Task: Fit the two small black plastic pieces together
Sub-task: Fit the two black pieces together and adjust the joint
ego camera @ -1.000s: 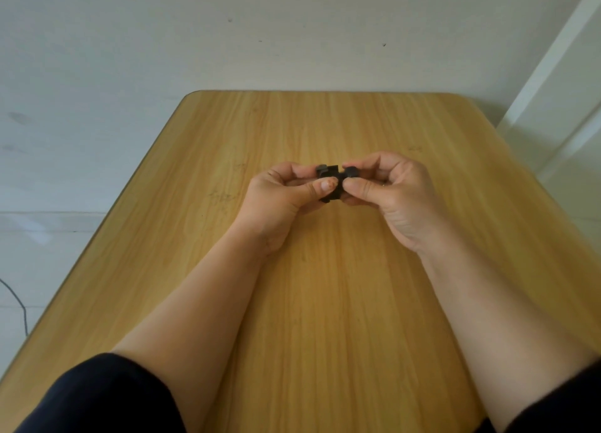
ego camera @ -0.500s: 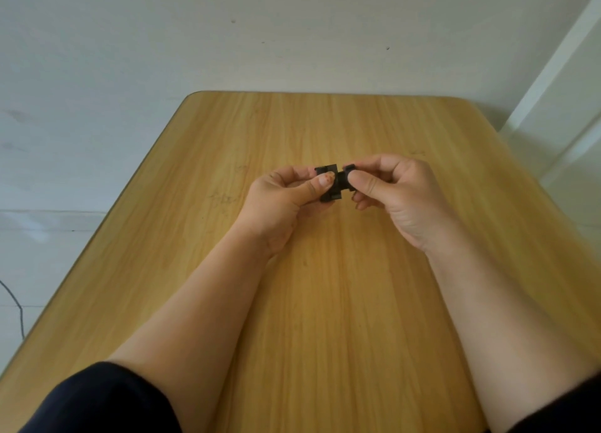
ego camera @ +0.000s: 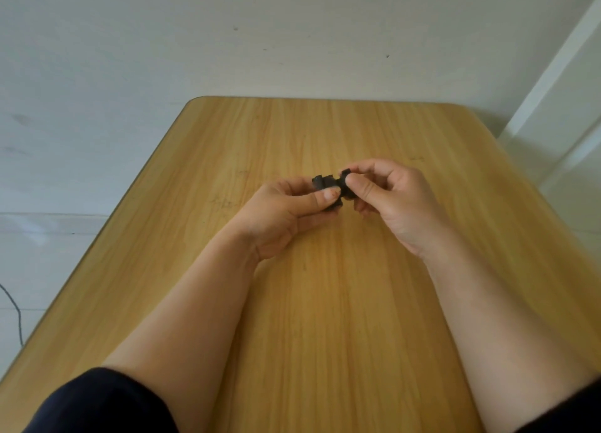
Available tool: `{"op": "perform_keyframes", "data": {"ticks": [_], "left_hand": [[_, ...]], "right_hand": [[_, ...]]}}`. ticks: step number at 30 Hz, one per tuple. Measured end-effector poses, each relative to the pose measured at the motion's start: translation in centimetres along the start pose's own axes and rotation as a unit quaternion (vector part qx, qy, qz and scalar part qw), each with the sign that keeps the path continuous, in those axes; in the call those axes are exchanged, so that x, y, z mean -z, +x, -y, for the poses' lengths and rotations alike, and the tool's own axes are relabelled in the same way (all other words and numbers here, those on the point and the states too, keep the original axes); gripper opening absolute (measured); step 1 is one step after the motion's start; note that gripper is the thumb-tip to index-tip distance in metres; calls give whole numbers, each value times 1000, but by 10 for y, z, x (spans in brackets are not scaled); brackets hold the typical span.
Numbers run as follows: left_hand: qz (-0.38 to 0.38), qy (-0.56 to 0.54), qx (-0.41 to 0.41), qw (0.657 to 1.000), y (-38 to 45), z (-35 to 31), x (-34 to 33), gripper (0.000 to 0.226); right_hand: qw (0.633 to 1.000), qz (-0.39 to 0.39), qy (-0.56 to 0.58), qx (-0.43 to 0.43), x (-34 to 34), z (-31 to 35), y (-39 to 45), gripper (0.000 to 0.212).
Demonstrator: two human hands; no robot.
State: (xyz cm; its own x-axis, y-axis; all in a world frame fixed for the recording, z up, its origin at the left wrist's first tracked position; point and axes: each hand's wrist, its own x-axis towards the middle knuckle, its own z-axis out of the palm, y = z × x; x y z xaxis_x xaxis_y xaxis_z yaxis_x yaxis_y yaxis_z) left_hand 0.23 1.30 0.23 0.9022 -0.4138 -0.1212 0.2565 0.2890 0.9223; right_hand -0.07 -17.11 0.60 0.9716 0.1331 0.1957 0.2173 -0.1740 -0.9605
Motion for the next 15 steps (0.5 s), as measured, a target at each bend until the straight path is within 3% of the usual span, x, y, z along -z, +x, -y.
{"op": "perform_keyframes", "data": {"ticks": [7,15], "left_hand": [[-25,42,-70,996,0,4,-5,26],[-58,73,-91,992,1,9,-8,29]], "right_hand": [[1000,-11,20,-11,-1,2,-1,13],[997,-19,54,-57,-4,9,-2,21]]}}
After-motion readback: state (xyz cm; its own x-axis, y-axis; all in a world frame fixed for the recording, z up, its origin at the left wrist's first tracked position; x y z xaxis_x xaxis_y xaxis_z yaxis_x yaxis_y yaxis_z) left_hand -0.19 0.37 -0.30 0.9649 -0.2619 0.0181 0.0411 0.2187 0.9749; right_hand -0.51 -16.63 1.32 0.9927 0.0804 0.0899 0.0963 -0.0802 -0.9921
